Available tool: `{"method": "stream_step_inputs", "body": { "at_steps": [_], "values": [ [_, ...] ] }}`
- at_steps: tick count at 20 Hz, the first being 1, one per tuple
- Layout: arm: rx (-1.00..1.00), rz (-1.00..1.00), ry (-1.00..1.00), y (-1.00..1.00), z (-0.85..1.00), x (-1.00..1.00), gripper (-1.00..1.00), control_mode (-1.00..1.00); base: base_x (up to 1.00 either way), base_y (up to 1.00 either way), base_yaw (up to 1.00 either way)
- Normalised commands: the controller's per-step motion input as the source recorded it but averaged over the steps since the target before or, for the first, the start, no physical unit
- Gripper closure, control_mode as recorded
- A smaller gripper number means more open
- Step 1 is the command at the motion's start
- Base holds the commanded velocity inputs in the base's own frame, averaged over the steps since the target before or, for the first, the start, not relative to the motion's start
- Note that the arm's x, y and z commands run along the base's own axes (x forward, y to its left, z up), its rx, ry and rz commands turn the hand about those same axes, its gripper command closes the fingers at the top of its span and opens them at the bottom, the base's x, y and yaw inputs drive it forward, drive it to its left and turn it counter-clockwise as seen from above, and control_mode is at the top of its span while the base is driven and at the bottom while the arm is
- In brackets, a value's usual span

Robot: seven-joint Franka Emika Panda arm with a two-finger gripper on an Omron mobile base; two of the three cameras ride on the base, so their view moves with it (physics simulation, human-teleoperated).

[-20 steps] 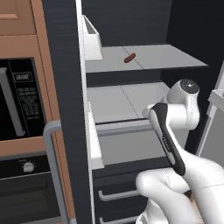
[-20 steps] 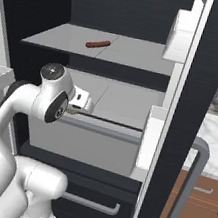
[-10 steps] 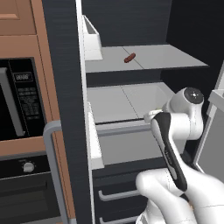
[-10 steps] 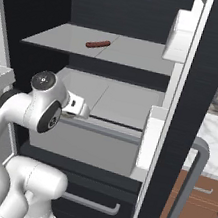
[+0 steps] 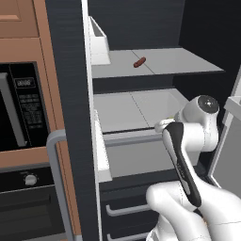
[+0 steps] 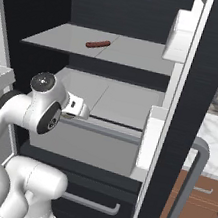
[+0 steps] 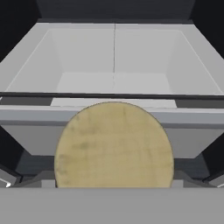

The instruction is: Retrieve the sausage and cheese from the fridge and place them on the cutting board on the counter.

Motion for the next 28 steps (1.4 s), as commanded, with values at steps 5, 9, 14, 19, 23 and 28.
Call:
{"method": "stream_step_inputs", "body": {
  "at_steps": [5,9,14,19,23,28],
  "values": [
    [0.0,0.0,0.0,0.0,0.0,0.0,1.0,-1.0,0.0,0.0,0.0],
    [0.0,0.0,0.0,0.0,0.0,0.0,1.0,1.0,0.0,0.0,0.0],
    [0.0,0.0,0.0,0.0,0.0,0.0,1.0,1.0,0.0,0.0,0.0],
    [0.0,0.0,0.0,0.0,0.0,0.0,1.0,1.0,-0.36,-0.03,0.0],
    [0.0,0.0,0.0,0.0,0.0,0.0,1.0,1.0,-0.93,-0.08,0.0],
    [0.0,0.0,0.0,0.0,0.0,0.0,1.0,1.0,-1.0,-0.07,0.0]
  ]
}}
